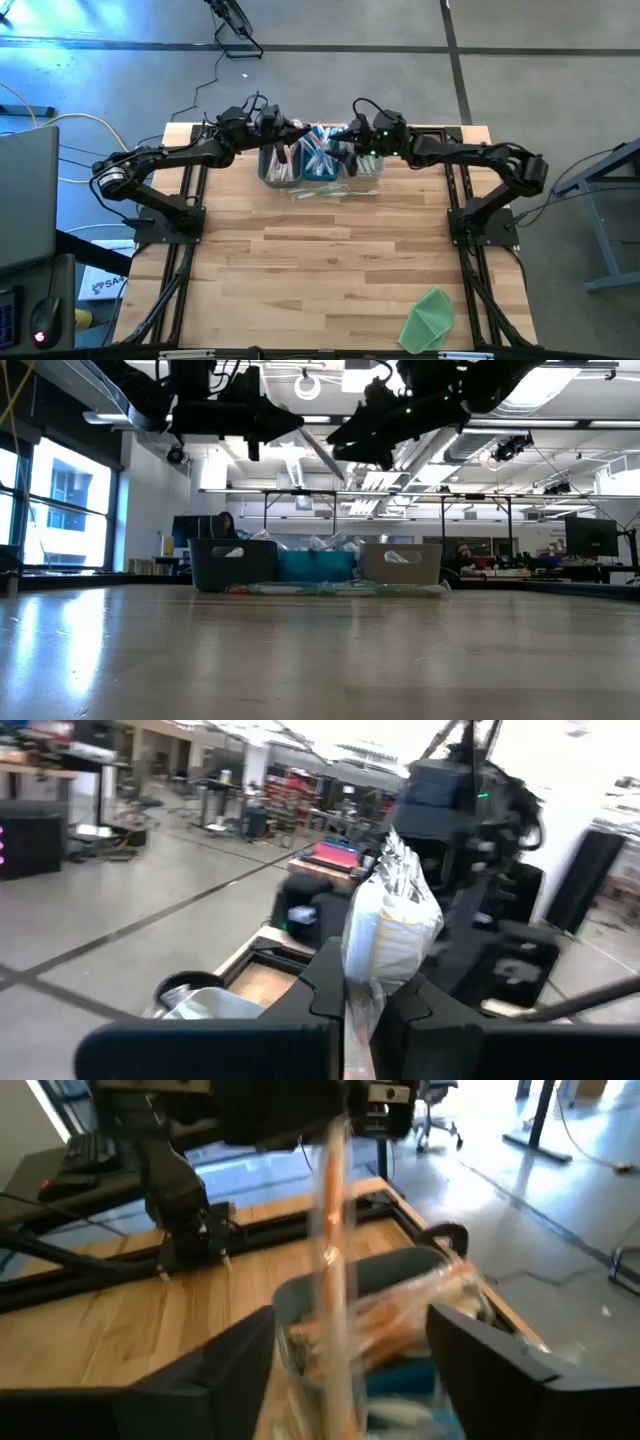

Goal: Pick & Place Toothbrushes
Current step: Put the orange toothbrush into the dark blue bin

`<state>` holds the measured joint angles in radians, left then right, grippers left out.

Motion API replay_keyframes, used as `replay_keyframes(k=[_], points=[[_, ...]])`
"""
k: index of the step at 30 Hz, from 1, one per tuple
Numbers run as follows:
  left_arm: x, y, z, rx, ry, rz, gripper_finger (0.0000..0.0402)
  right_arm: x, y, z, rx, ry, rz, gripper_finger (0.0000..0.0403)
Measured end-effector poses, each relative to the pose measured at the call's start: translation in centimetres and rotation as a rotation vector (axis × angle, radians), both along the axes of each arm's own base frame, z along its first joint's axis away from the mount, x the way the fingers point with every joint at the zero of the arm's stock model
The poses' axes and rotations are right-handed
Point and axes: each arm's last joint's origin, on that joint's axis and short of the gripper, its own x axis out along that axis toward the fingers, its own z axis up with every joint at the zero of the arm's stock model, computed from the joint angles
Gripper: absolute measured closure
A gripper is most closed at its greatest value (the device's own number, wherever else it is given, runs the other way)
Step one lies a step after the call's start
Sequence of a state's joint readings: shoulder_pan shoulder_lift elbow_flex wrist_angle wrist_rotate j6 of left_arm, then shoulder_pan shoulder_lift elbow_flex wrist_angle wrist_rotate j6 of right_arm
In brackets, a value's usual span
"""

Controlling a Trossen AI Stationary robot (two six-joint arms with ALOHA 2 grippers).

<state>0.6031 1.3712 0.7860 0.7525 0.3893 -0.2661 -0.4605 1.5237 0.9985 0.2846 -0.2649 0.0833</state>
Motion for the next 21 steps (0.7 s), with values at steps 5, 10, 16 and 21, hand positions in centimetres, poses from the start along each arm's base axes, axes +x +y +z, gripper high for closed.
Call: replay_keyframes(k=[5,10,16,21], points=[[-1.6,1.4,0.3,-0.074,0.012,0.051,0.0393,-3.4,0.2,2.5,0.000,0.062,-0.038,0.0096],[-3.9,1.8,1.0,-0.158,0.065,0.118,0.0393,-7.0,0.3,4.9,-0.002,0.071,-0.105,0.0085],[-6.1,0.9,0.6,-0.318,0.216,0.279,0.0393,-9.0,-0.1,5.4,-0.022,0.130,-0.248,0.0101],[-6.9,0.3,-0.1,-0.459,0.288,0.343,0.0393,-9.3,-0.8,5.0,-0.023,0.170,-0.317,0.0110]])
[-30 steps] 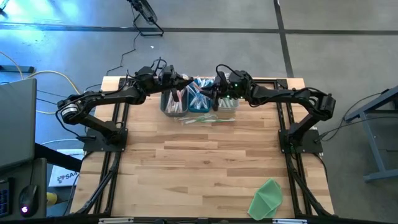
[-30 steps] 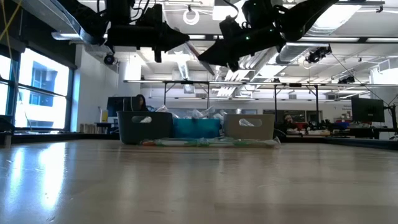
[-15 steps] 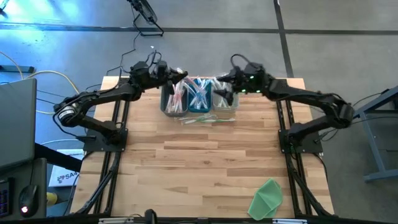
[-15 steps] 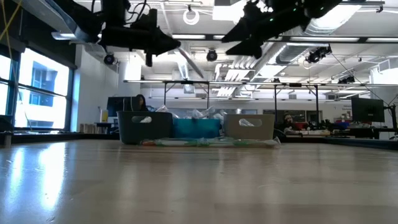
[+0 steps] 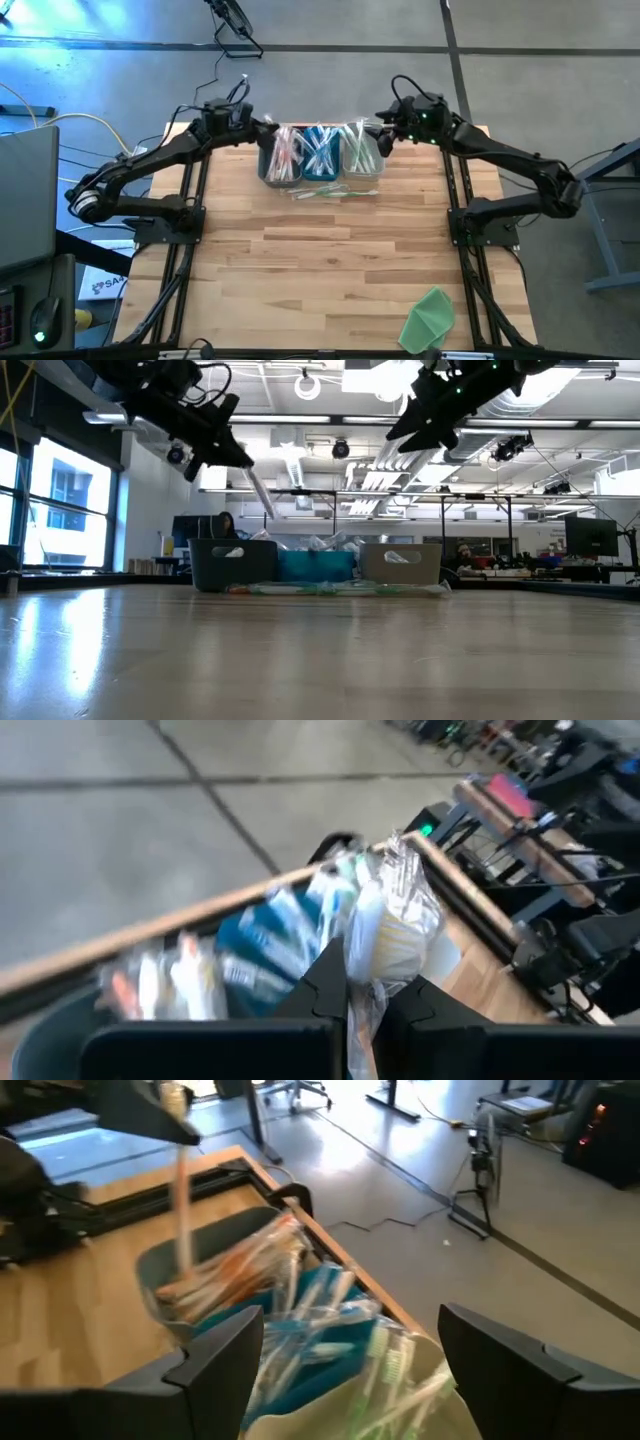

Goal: Pick & Place Toothbrushes
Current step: Put the orange toothbrush into the dark blue bin

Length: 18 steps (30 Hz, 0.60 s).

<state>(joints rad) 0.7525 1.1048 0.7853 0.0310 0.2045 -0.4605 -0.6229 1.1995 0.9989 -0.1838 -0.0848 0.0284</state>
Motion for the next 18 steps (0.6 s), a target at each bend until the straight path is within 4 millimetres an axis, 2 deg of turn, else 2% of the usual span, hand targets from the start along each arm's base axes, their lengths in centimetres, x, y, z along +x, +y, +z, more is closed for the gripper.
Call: replay_keyframes(k=[18], points=[[2.2,-0.9,-3.4,-0.132,0.197,0.141,0.0393,0.6,-0.6,-0.9,-0.004,0.038,-0.053,0.0115]])
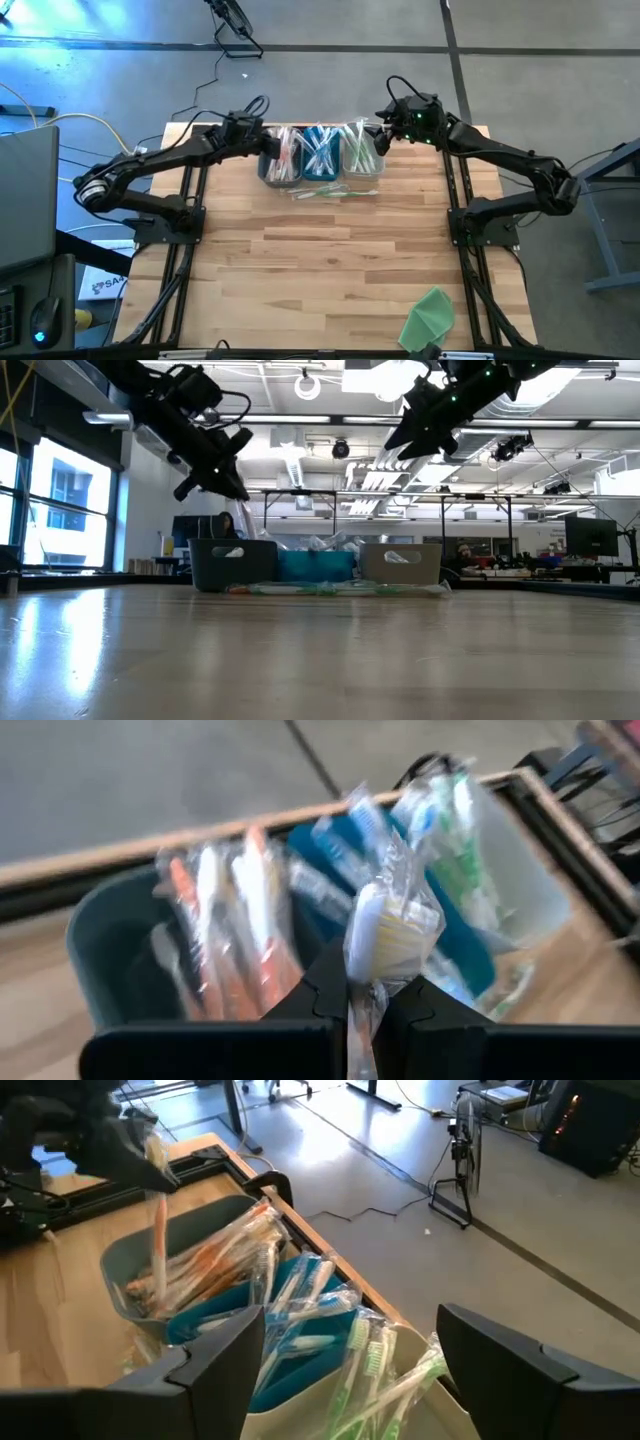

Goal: Pick & Place Toothbrushes
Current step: Put the orange toothbrush into the dark blue bin

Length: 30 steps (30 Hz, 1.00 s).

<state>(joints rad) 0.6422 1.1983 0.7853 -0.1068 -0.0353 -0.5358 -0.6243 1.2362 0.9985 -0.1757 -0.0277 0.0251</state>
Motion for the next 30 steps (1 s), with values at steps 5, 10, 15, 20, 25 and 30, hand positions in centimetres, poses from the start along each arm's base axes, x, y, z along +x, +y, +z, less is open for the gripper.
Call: replay_keyframes(k=[5,10,15,20,25,30], points=[[0.8,-0.1,-1.0,-0.034,0.031,-0.007,0.0393,0.0,0.0,0.0,0.001,0.000,-0.004,0.0117],[1.3,0.3,-2.1,-0.061,0.063,0.002,0.0393,0.0,0.0,0.0,-0.002,0.002,-0.003,0.0117],[1.5,0.5,-2.7,-0.086,0.072,0.029,0.0383,0.0,0.0,0.0,-0.002,0.002,-0.005,0.0117],[1.5,0.6,-2.7,-0.085,0.072,0.042,0.0347,0.0,0.0,0.0,-0.002,0.003,-0.006,0.0117],[1.5,0.6,-2.7,-0.089,0.066,0.055,0.0317,0.0,0.0,0.0,-0.003,0.003,-0.006,0.0117],[1.5,0.6,-2.7,-0.064,0.084,0.056,0.0275,0.0,0.0,0.0,-0.004,0.004,-0.005,0.0117]])
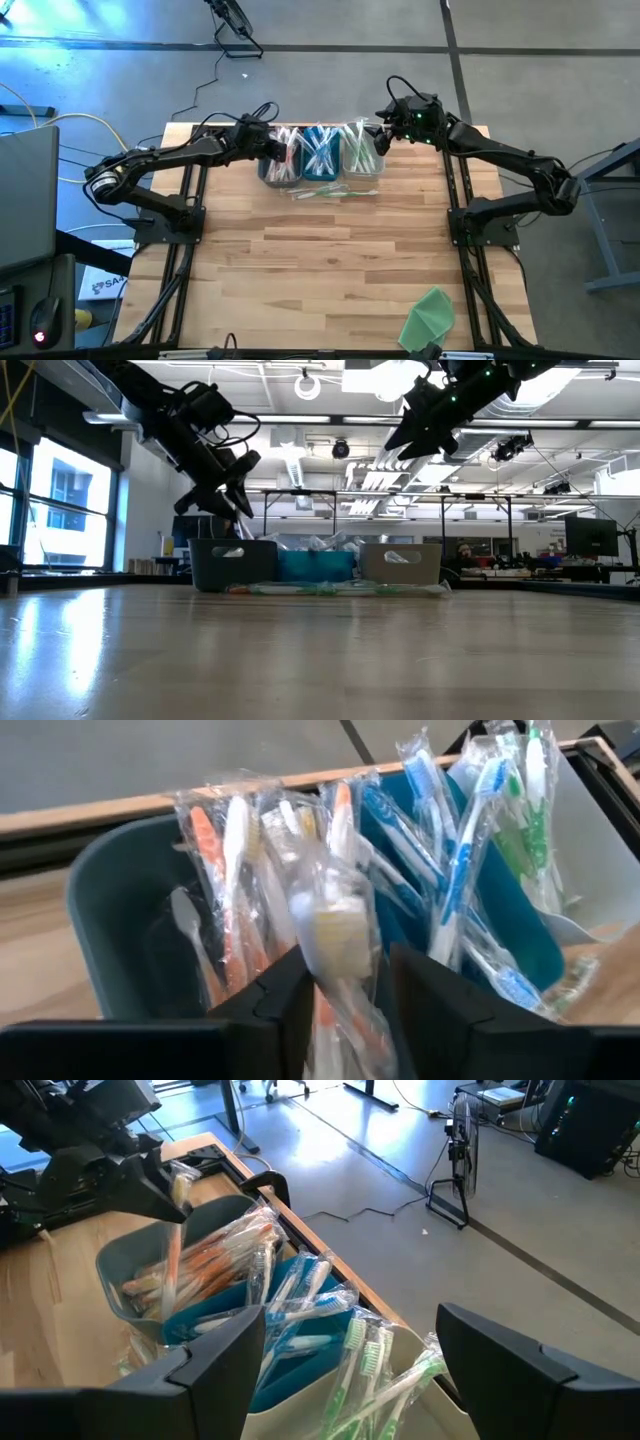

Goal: Pick & Place Toothbrushes
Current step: Put the orange toothbrush into the dark blue bin, then put the green toothbrush into the white bin

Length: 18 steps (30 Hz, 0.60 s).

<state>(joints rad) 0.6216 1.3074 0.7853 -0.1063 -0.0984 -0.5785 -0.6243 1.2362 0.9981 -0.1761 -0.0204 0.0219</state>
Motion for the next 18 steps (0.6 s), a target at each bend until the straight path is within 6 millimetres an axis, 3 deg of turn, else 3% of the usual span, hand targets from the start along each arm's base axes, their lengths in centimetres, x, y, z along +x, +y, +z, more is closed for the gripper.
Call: replay_keyframes(k=[9,18], points=[[0.3,0.5,1.1,0.088,-0.044,0.007,0.0239,0.0,0.0,0.0,-0.012,0.008,0.007,0.0117],[0.0,2.2,5.9,0.238,-0.022,-0.014,0.0238,0.0,0.0,0.0,-0.020,0.014,0.011,0.0117]])
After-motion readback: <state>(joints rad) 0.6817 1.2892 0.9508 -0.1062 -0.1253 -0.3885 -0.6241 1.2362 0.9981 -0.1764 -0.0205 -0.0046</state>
